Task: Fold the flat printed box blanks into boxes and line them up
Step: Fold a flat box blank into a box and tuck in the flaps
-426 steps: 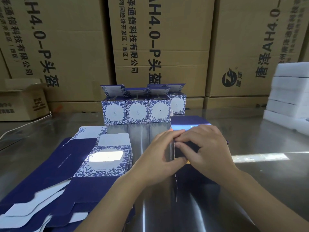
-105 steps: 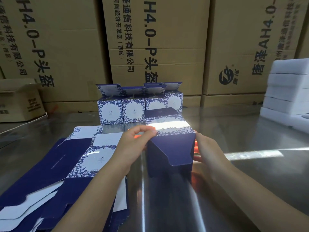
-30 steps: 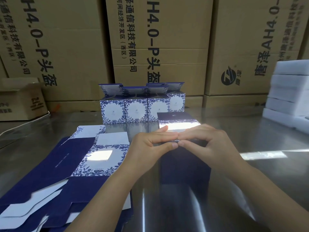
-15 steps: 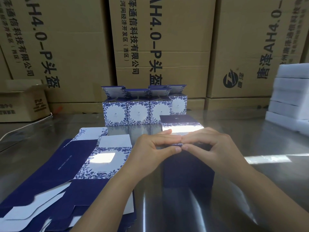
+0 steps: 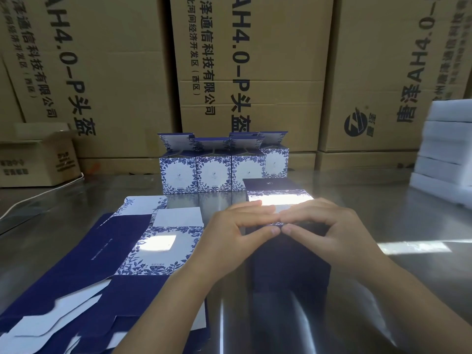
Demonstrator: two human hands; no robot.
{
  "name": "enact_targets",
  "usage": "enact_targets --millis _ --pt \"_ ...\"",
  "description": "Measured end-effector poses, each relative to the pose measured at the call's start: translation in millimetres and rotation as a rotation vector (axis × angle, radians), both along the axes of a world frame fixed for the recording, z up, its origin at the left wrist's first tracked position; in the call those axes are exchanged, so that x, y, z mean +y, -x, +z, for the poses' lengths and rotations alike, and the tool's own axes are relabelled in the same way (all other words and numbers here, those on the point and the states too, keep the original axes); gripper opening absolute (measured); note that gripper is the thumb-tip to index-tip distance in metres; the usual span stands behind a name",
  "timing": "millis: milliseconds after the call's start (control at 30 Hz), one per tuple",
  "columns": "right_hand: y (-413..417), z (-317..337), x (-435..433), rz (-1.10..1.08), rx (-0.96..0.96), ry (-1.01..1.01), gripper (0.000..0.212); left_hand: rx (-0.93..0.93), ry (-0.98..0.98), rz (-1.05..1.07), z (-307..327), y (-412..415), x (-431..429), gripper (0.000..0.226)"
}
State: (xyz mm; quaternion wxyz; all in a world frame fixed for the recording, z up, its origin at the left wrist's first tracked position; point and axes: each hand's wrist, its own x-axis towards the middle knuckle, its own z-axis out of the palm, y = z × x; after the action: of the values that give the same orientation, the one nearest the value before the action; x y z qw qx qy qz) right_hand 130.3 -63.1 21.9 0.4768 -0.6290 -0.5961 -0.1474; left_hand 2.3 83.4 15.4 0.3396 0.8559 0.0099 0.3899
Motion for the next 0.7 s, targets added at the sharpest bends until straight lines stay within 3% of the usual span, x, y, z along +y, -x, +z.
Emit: enact_targets --millis 700 --pt "1.9 0.5 0.0 -0.048 -0.027 0.015 0.012 -0.007 0.039 -0.031 1.3 0.7 -4.5 0.045"
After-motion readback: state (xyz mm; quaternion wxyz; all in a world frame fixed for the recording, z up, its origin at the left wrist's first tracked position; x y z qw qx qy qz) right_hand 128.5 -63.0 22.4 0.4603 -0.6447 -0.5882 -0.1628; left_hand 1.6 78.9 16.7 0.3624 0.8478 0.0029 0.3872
